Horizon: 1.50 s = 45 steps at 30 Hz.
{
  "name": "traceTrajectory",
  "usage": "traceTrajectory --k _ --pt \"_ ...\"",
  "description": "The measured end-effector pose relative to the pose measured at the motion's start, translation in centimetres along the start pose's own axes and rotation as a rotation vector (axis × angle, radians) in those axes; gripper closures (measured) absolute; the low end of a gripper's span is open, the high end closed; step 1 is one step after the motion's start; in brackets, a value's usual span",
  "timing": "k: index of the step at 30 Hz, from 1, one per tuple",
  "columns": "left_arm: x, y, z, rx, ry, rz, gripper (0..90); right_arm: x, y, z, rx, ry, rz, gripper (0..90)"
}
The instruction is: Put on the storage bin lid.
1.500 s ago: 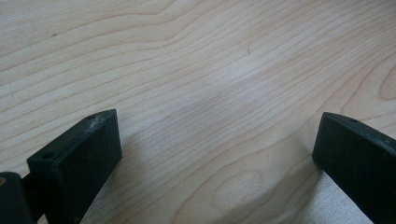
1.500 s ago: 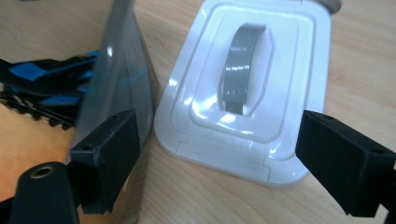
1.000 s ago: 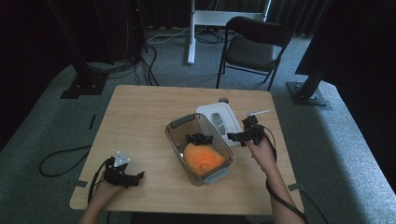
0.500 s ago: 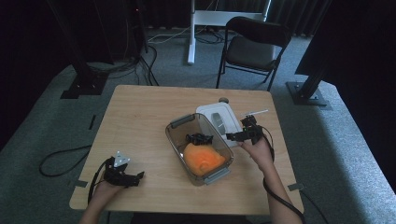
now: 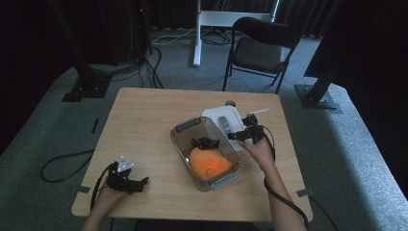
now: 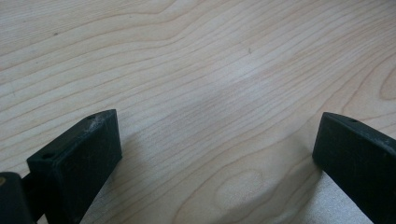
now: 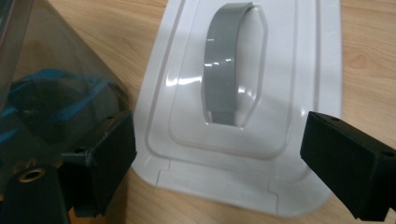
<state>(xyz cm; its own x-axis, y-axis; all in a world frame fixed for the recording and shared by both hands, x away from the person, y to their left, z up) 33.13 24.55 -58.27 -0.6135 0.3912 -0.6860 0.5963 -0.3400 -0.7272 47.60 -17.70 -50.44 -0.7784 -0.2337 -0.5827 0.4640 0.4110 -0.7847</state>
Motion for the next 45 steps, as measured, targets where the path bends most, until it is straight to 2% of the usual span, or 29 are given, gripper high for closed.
traceTrajectory --k 5,11,13,15,22,25,27,32,34,38,40,41,43,45 --pt "0.0 0.0 0.0 0.0 0.0 0.0 1.6 -0.9 1.3 -0.3 0.023 -0.002 -0.001 13.0" --pt "0.0 0.0 0.0 0.004 -0.003 0.002 1.6 -1.7 2.8 -0.2 0.044 -0.012 -0.028 15.5" --pt "0.0 0.0 0.0 0.003 -0.003 0.002 1.6 -1.8 3.2 -0.1 0.037 -0.006 -0.028 18.5" --pt "0.0 0.0 0.0 0.004 -0.004 0.002 1.6 -2.0 3.6 0.0 0.053 -0.009 -0.024 22.2" --pt "0.0 0.0 0.0 0.006 -0.007 0.003 1.6 -2.1 5.1 0.0 0.066 -0.032 -0.054 23.5" --pt "0.0 0.0 0.0 0.005 -0.005 0.002 1.6 -2.2 5.4 -0.1 0.067 -0.044 -0.058 29.5" --pt "0.0 0.0 0.0 0.004 -0.004 0.002 1.6 -2.2 5.5 -0.1 0.083 -0.046 -0.052 38.0" --pt "0.0 0.0 -0.1 0.009 -0.007 0.005 1.6 -2.2 5.7 0.2 0.087 -0.04 -0.059 57.6" --pt "0.0 0.0 0.0 0.006 -0.005 0.003 1.6 -2.1 5.7 0.3 0.066 -0.022 -0.059 65.8" --pt "0.0 0.0 0.0 0.006 -0.006 0.003 1.6 -2.0 5.7 0.4 0.057 -0.013 -0.058 65.6" --pt "0.0 0.0 0.0 0.006 -0.005 0.003 1.6 -2.1 5.8 0.4 0.052 -0.013 -0.076 52.1" --pt "0.0 0.0 0.0 0.006 -0.005 0.003 1.6 -2.1 5.8 0.4 0.052 -0.013 -0.076 52.1" --pt "0.0 0.0 0.0 0.006 -0.005 0.003 1.6 -2.4 6.0 0.2 0.061 -0.014 -0.074 41.6" --pt "0.0 0.0 0.0 0.005 -0.004 0.003 1.6 -2.5 6.3 0.1 0.048 -0.015 -0.072 41.3"
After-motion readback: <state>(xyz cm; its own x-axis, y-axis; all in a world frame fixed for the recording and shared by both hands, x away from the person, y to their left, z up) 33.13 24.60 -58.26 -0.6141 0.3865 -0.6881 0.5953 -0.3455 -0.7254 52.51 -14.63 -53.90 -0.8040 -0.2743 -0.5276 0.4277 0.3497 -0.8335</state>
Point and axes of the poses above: each handheld gripper's, and its own axes: y roughly forward along the jaws, x roughly out of its underside, z roughly to its right, the point moved 5 cm from there along y, roughly forward along the jaws, and after that the axes turned 1 degree about y, right-handed, at the moved point
